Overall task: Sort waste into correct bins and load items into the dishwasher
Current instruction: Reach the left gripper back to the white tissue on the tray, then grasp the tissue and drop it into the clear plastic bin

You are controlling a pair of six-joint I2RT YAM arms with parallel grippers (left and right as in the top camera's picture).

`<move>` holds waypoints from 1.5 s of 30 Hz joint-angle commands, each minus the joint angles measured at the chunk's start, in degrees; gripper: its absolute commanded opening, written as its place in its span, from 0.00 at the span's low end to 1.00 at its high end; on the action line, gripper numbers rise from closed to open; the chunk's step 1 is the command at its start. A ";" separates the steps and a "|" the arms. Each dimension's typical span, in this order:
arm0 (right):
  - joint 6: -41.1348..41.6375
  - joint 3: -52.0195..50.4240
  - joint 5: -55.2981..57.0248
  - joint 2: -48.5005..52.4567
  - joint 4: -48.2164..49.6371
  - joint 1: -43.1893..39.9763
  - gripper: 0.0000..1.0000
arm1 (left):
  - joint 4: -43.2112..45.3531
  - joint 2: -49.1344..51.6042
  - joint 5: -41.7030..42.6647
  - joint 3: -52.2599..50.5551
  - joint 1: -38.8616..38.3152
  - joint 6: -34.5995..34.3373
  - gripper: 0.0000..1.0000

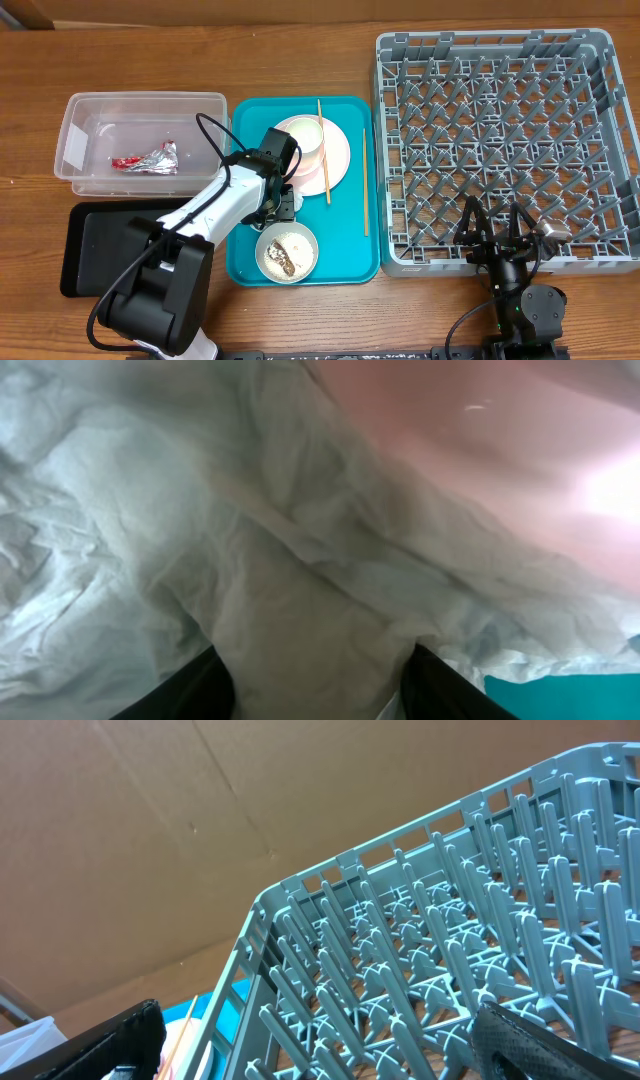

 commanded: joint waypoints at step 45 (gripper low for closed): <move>0.00 -0.59 0.57 -0.50 0.31 0.15 1.00 | -13.49 -0.79 -12.04 31.32 25.18 3.80 0.67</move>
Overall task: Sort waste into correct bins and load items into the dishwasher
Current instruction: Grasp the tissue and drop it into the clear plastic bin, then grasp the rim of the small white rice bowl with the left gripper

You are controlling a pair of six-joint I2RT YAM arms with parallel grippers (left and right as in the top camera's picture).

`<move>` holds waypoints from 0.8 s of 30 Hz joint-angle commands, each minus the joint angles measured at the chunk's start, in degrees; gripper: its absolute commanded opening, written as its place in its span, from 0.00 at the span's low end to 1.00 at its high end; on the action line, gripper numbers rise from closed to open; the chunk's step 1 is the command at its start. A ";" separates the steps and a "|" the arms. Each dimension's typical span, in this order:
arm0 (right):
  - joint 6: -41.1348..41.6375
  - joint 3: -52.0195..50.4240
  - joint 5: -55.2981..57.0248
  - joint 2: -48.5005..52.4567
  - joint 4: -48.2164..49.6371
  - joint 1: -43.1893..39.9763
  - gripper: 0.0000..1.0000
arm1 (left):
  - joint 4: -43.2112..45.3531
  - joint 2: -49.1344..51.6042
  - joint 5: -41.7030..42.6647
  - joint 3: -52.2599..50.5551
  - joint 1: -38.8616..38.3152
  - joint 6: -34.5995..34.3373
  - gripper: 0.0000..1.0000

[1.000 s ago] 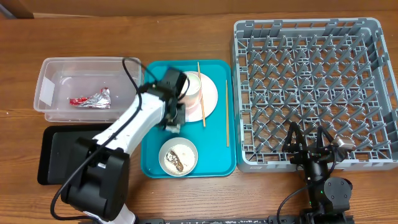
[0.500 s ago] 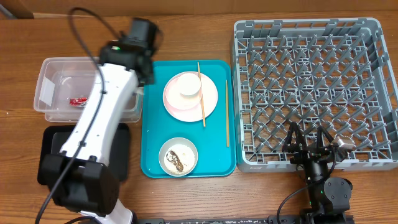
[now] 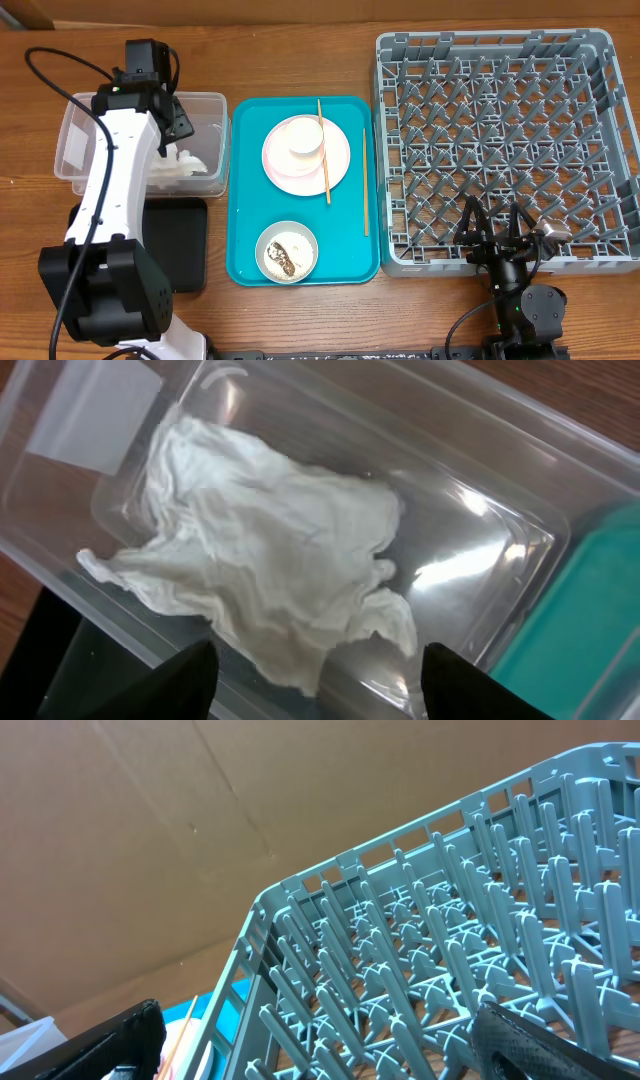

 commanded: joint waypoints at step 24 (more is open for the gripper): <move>-0.02 -0.59 0.55 -0.50 0.28 0.15 1.00 | -19.06 -1.31 20.11 -5.33 -42.03 1.31 0.53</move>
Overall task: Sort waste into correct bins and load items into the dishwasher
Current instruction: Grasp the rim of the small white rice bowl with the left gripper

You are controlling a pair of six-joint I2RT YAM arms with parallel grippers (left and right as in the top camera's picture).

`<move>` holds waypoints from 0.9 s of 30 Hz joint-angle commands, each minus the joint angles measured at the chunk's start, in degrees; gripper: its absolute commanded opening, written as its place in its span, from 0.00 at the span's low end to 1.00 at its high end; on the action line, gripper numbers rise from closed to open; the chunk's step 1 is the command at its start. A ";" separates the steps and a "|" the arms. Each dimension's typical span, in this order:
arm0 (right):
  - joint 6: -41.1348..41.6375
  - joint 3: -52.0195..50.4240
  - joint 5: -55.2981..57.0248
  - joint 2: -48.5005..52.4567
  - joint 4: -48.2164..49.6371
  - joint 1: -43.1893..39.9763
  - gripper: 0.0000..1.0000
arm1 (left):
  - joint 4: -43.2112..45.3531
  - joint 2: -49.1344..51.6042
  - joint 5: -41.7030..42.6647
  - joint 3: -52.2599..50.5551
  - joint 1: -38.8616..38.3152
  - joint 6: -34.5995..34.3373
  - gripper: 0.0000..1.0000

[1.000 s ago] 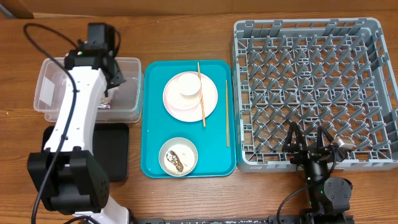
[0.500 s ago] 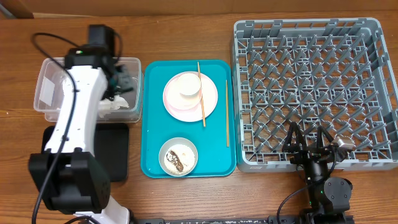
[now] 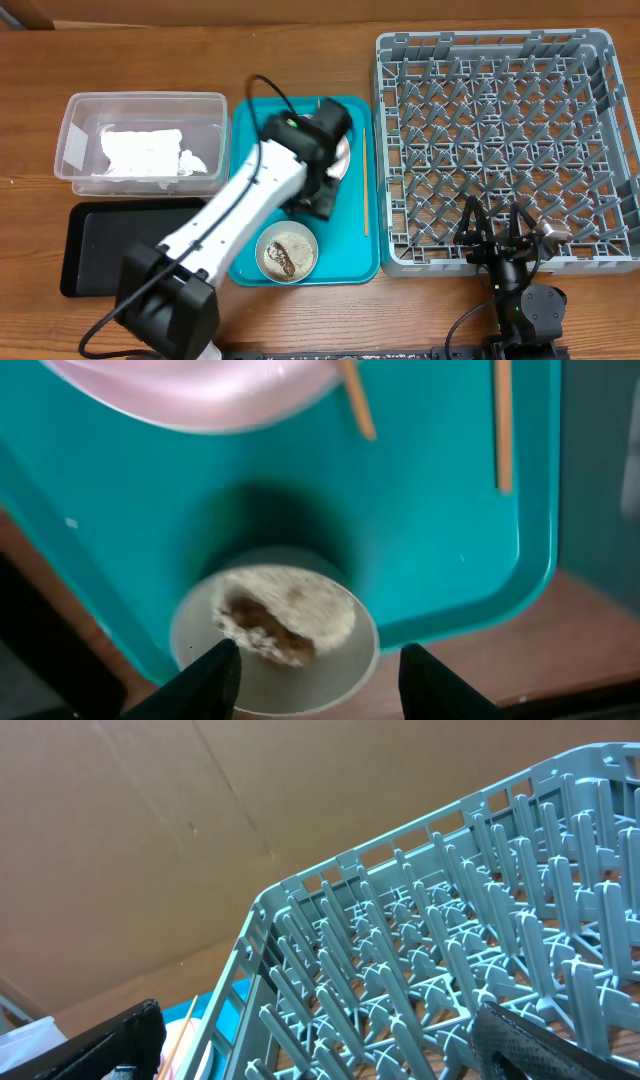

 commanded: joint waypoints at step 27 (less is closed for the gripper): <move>0.00 -0.59 0.57 -0.50 0.28 0.15 1.00 | 16.35 -1.31 -1.62 -20.33 -9.42 -8.70 0.29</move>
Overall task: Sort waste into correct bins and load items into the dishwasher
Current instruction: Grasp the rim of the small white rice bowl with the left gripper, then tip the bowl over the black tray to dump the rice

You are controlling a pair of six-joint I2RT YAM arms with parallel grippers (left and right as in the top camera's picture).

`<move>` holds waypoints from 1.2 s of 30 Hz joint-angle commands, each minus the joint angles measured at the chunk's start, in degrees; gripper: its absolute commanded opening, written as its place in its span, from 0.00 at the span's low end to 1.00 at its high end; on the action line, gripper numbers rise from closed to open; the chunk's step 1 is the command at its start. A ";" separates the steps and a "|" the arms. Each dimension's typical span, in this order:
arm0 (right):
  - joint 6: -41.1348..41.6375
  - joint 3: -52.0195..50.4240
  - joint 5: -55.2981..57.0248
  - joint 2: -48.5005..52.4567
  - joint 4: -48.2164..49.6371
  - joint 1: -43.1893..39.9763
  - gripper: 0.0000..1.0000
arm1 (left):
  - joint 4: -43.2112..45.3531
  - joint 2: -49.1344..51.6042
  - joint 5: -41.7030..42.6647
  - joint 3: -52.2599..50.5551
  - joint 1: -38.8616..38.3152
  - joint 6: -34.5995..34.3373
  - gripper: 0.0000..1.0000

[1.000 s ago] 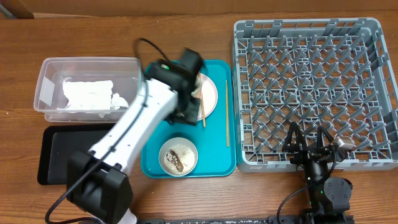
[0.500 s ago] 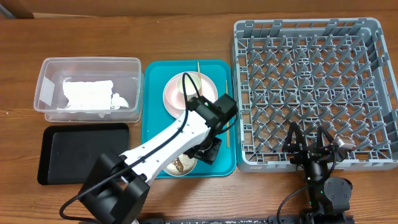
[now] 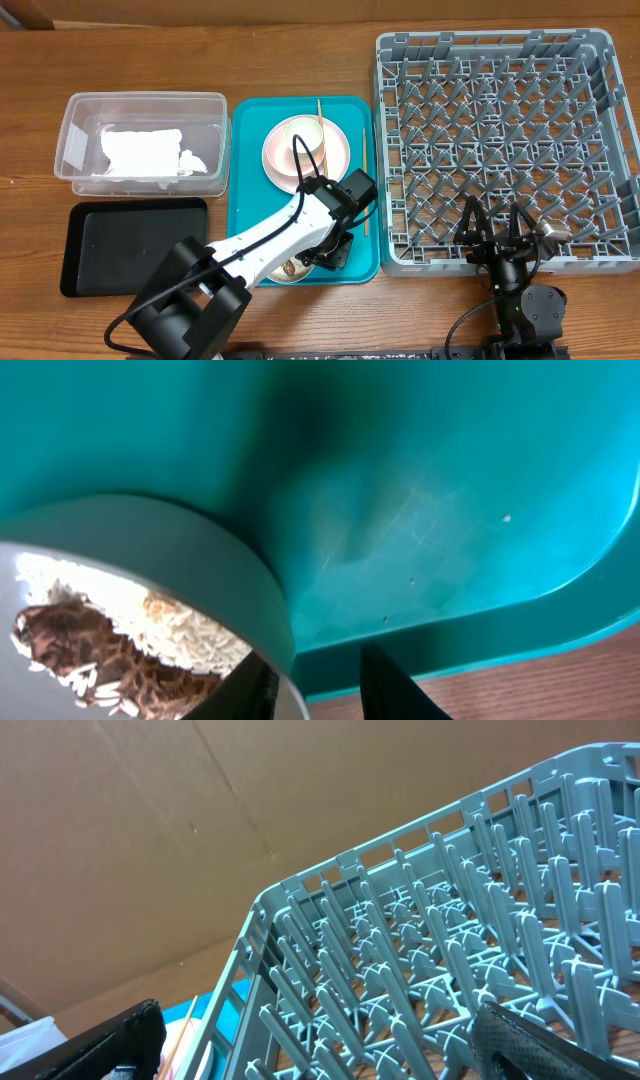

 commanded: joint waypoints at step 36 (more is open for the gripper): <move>0.00 -0.59 0.57 -0.50 0.28 0.15 1.00 | -14.36 -18.21 16.68 13.35 40.19 14.12 0.04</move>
